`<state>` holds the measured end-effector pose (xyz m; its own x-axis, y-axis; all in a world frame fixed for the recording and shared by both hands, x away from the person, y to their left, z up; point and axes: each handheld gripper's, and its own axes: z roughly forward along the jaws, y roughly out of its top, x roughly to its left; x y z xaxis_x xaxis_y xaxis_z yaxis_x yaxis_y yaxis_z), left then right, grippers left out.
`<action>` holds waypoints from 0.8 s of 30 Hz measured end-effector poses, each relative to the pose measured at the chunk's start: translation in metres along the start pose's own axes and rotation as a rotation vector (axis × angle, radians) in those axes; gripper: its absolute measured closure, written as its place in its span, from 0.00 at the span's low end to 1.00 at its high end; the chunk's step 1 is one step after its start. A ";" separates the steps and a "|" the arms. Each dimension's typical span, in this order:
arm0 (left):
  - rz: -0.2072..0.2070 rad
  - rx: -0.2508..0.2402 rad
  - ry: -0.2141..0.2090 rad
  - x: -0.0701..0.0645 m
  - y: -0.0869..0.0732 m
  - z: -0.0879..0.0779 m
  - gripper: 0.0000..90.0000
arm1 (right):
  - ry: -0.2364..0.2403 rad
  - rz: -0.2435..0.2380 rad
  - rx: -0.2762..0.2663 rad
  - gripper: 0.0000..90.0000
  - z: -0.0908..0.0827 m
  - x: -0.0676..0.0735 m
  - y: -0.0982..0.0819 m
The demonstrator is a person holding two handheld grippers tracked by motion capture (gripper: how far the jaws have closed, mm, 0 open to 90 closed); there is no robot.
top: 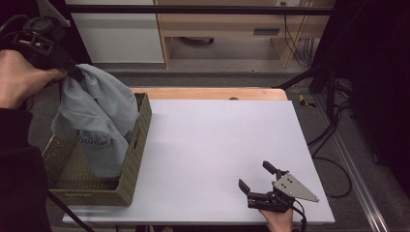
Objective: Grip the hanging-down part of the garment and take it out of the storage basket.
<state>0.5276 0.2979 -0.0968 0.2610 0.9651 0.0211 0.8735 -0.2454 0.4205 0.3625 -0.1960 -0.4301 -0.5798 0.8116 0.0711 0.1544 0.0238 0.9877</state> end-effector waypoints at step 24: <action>0.000 0.008 0.004 0.003 0.003 0.003 0.91 | 0.159 -0.010 -0.043 0.02 0.068 0.040 0.046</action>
<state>0.5317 0.2999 -0.0982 0.2591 0.9655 0.0249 0.8767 -0.2459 0.4135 0.4011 -0.1229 -0.3909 -0.7011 0.7087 0.0794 0.1159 0.0033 0.9933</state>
